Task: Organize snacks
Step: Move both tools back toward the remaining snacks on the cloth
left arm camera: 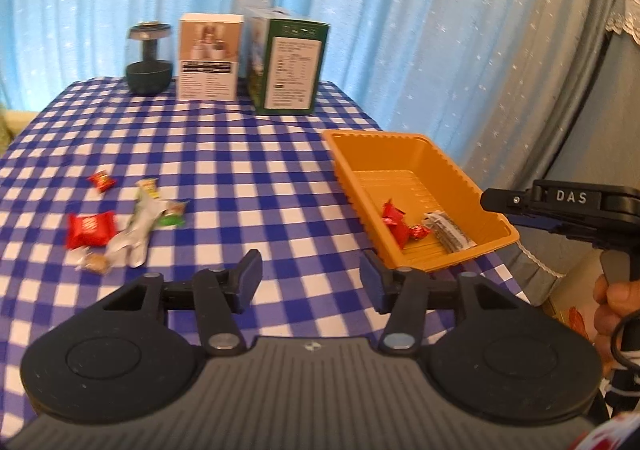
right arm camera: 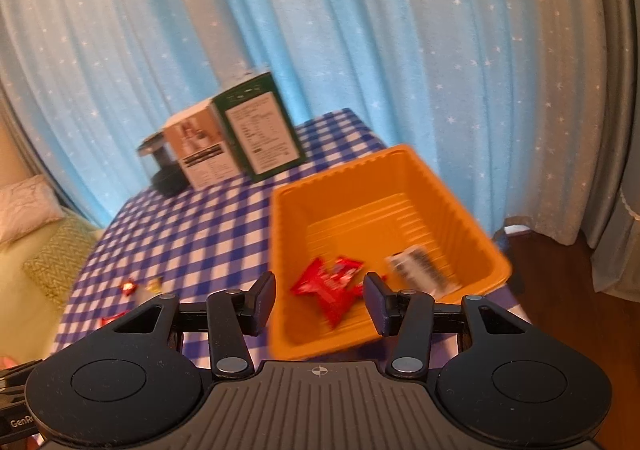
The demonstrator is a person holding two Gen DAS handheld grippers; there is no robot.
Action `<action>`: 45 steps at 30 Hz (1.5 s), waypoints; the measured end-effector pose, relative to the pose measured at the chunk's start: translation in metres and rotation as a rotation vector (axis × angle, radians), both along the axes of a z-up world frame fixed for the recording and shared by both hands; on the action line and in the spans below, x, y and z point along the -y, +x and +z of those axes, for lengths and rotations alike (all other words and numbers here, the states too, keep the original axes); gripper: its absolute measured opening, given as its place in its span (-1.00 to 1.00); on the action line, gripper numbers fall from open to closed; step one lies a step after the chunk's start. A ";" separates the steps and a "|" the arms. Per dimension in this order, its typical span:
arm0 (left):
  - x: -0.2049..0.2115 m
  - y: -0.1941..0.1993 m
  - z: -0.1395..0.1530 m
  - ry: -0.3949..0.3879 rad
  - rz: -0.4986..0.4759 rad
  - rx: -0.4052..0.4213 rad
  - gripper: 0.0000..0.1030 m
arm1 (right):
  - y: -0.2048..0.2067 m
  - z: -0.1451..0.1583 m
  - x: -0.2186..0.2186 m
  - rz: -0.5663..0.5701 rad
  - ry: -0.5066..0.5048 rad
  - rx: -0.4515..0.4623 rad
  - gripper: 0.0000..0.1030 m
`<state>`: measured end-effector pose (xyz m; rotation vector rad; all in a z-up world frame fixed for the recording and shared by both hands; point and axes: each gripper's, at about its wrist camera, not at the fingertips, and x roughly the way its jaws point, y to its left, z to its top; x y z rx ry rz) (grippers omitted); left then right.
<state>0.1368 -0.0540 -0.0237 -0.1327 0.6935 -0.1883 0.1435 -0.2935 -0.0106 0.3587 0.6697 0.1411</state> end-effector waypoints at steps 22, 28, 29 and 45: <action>-0.126 -0.062 0.012 0.040 0.253 -0.006 0.19 | -0.042 0.002 -0.117 0.199 -0.019 -0.010 0.13; -0.133 -0.056 0.010 0.050 0.257 -0.004 0.21 | -0.036 0.001 -0.124 0.213 -0.033 -0.007 0.14; -0.134 -0.054 0.009 0.053 0.257 -0.007 0.21 | -0.034 -0.001 -0.125 0.214 -0.034 -0.007 0.14; -0.147 -0.008 -0.018 0.144 0.165 -0.048 0.20 | -0.003 -0.032 -0.154 0.300 -0.069 -0.016 0.14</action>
